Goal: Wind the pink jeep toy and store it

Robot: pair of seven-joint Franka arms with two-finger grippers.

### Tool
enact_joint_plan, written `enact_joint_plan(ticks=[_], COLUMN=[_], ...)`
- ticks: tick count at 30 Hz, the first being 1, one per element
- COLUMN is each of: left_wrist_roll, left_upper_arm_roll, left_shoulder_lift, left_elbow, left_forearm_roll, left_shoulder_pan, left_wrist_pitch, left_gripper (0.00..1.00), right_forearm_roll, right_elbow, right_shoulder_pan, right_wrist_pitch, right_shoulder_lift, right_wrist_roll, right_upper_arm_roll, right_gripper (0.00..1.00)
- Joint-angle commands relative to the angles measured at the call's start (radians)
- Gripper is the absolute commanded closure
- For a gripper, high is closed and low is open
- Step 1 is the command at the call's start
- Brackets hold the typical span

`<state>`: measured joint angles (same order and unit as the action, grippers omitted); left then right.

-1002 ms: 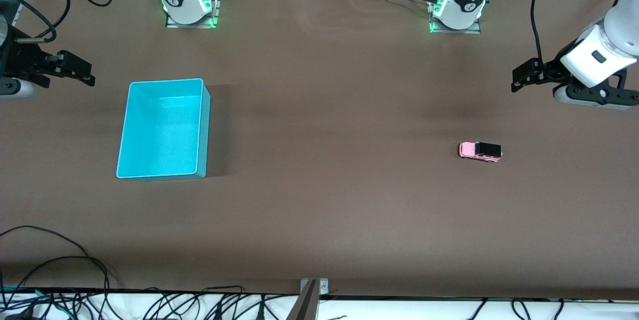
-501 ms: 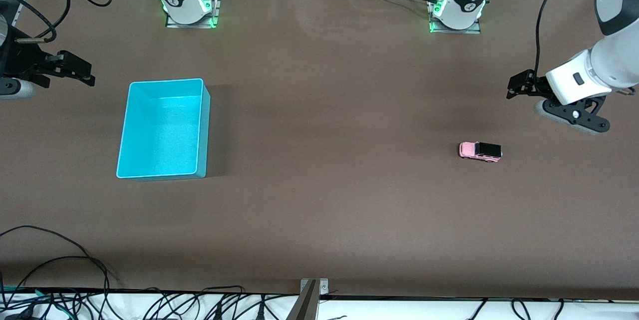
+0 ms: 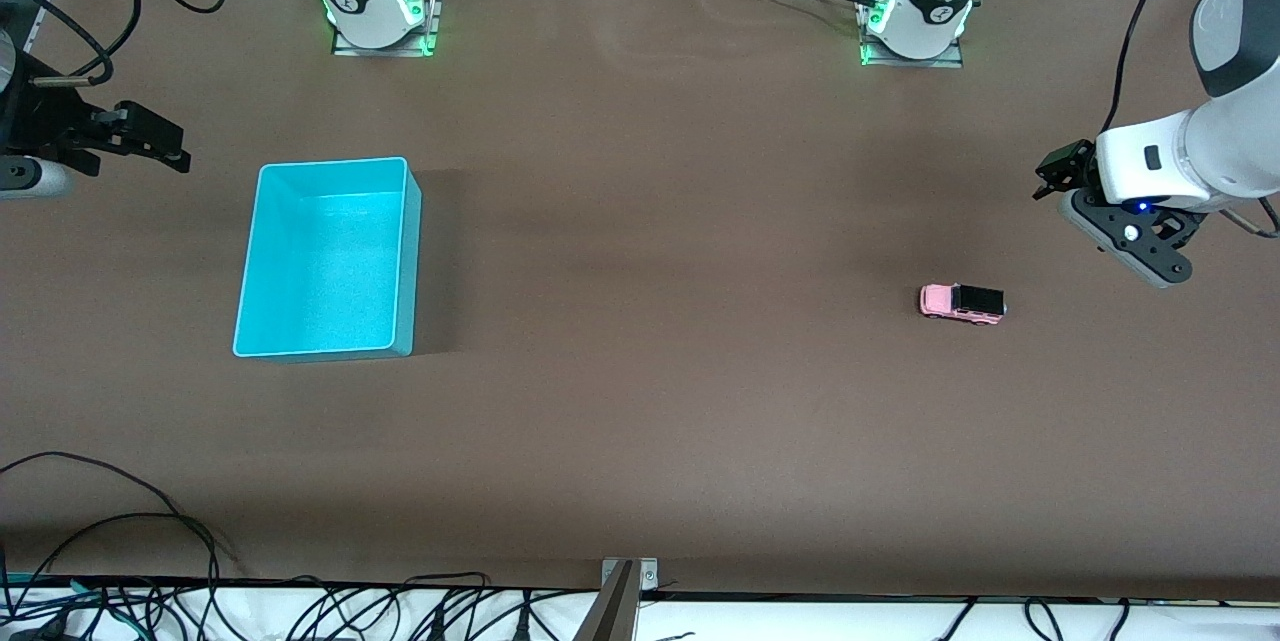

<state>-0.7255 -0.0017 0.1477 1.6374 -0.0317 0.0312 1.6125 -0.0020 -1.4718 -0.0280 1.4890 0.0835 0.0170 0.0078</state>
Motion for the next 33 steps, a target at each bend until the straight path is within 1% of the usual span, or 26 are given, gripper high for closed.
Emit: enact_joint_plan(ticks=[1,7,16,21,25,29,33], left_wrist_roll=[-0.132,-0.250,-0.417,-0.477,-0.560,-0.633,-0.732], left_upper_arm_roll=[-0.009,-0.007,-0.009,-0.007,-0.007,-0.009,-0.009], left_shoulder_lift=[0.049,0.092,0.161,0.171,0.184,0.184,0.197], left_elbow=[-0.025,-0.008,0.079,0.160,0.258,0.357,0.401], left_forearm_roll=[-0.025,-0.028,-0.028,-0.031,-0.068,-0.074,-0.074], left_shoulder_pan=[-0.004,-0.008,-0.027,-0.027,-0.030,-0.050,-0.051], left_wrist_pitch=[-0.005,0.052,0.228,0.349,0.513,0.658,0.750], left_gripper=[0.00,0.00,0.00,0.00,0.00,0.00,0.00], right_forearm_roll=[-0.012,-0.012,-0.012,-0.012,-0.012,-0.012,-0.012], right_elbow=[-0.018,-0.018,-0.018,-0.018,-0.018,-0.018,-0.018], right_shoulder_pan=[0.013,0.013,0.011,0.013,0.013,0.013,0.013], right_wrist_pitch=[0.002,0.001,0.002,0.002,0.002,0.002,0.002], right_shoulder_lift=[-0.018,-0.018,-0.018,-0.018,-0.018,-0.018,-0.018], right_wrist_roll=[0.003,0.003,0.003,0.003,0.003,0.003,0.003], right_upper_arm_roll=[0.012,0.014,0.012,0.014,0.012,0.012,0.012], right_gripper=[0.00,0.00,0.00,0.00,0.00,0.00,0.00])
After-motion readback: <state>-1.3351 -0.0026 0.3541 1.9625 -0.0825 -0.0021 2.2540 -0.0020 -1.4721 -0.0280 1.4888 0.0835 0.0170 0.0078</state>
